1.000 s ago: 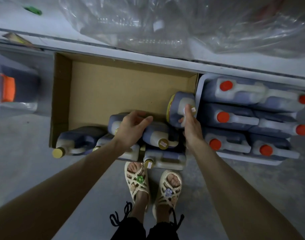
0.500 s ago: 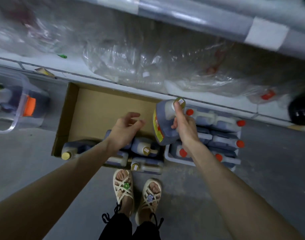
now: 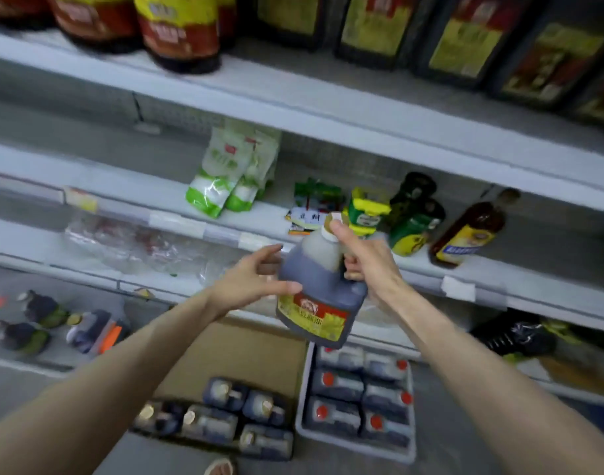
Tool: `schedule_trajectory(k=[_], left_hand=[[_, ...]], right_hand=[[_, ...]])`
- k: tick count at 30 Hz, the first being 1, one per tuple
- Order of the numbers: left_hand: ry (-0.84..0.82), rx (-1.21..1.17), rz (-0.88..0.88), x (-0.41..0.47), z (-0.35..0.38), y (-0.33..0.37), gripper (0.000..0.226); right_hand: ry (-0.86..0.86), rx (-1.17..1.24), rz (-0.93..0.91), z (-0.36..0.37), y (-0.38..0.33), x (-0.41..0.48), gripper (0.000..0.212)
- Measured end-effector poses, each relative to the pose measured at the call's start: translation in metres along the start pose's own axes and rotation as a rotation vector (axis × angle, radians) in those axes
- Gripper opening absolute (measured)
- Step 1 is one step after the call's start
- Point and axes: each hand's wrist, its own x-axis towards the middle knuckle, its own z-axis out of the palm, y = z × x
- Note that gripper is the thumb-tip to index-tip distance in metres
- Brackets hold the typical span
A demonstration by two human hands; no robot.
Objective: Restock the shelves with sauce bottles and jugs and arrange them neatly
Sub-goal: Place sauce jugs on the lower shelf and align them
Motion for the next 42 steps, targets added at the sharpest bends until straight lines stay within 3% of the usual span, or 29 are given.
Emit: schedule_trajectory(k=[5, 14, 18, 23, 42], left_hand=[[0.036, 0.051, 0.251, -0.034, -0.011, 0.118, 0.098], [0.153, 0.149, 0.439, -0.069, -0.057, 0.260, 0.090], [0.232, 0.198, 0.474, -0.061, -0.083, 0.282, 0.095], [0.290, 0.229, 0.516, -0.032, -0.119, 0.294, 0.080], [0.279, 0.246, 0.481, 0.090, -0.188, 0.317, 0.094]], right_hand=[[-0.018, 0.097, -0.208, -0.027, -0.120, -0.049, 0.052], [-0.026, 0.101, -0.452, -0.030, -0.265, -0.085, 0.059], [0.009, 0.051, -0.528, -0.012, -0.298, -0.076, 0.064], [0.057, 0.021, -0.565, 0.014, -0.318, -0.045, 0.060], [0.128, -0.075, -0.431, 0.053, -0.360, 0.066, 0.042]])
